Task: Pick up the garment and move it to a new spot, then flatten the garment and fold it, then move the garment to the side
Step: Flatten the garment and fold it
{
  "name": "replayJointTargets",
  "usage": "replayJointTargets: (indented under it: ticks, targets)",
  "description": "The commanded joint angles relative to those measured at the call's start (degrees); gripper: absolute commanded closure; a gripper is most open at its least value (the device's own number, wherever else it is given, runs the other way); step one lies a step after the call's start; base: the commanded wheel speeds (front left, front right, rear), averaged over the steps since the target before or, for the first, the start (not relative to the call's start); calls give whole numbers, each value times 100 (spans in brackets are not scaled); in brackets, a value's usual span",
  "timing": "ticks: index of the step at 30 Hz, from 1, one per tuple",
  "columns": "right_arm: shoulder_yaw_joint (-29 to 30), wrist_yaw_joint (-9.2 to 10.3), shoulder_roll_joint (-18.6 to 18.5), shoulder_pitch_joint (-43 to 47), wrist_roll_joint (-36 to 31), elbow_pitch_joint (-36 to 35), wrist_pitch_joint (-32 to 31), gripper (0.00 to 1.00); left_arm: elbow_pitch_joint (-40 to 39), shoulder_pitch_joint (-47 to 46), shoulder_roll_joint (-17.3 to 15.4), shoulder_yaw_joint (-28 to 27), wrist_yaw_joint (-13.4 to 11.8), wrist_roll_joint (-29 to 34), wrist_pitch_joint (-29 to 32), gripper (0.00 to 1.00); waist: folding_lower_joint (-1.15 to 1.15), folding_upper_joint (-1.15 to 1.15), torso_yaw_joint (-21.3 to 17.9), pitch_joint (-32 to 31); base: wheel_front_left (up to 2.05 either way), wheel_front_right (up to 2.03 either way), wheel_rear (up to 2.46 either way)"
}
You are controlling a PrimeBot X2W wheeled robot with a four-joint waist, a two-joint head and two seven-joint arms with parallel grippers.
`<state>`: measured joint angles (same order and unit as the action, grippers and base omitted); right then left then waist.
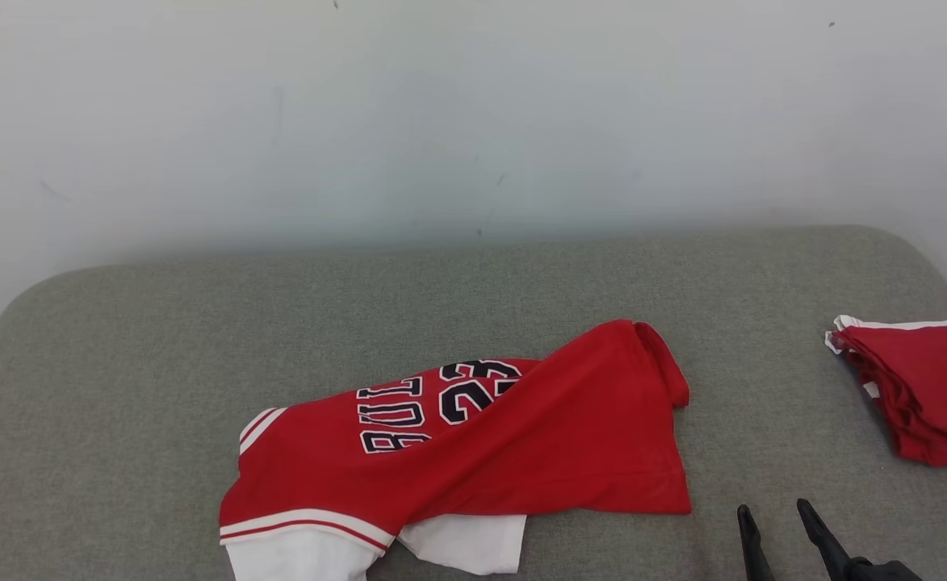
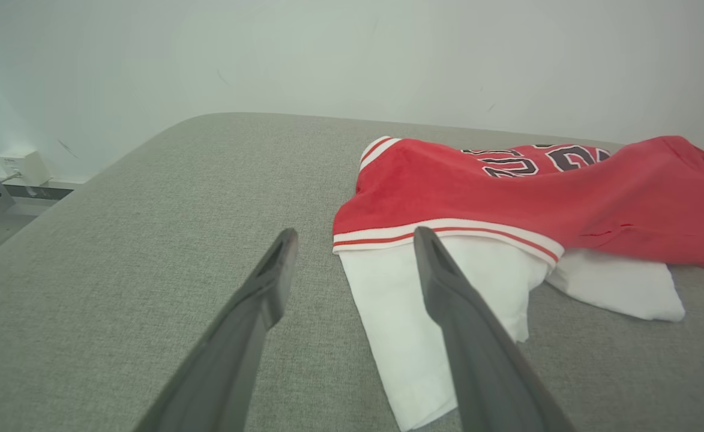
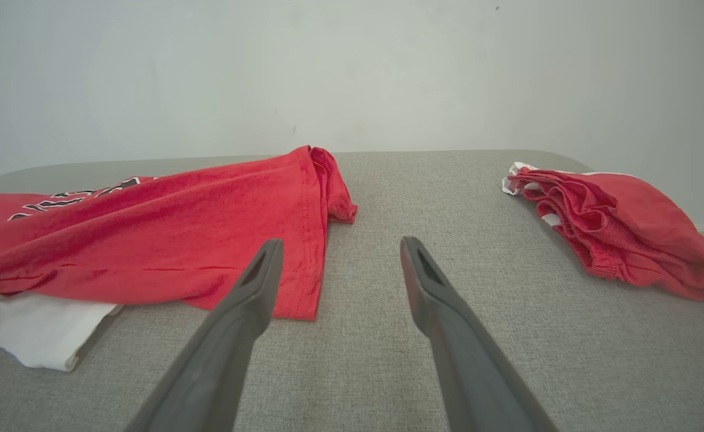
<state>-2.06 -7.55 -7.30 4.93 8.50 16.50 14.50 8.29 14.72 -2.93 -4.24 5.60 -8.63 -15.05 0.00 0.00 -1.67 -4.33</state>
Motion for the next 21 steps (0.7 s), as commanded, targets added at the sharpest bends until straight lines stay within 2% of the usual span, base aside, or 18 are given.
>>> replayJointTargets:
  ticks: [1, 15, 21]
  targets:
    - [-5, 17, 11, -8, 3, 16, 27, 0, 22, -39, 7, -9, 17, 22, -16, 0, 0, 0, -4, 11, 0, 0, 0]
    - [-25, 17, 33, -69, 63, 41, 53, 0, 178, -97, 7, 9, 89, 30, -16, 0, 0, 0, -28, 101, 0, 0, 0]
    - [-48, 17, 29, -109, 47, 50, 58, 0, 546, -207, 7, 147, 140, -61, -16, 0, 0, 0, -60, 144, 0, 0, 0]
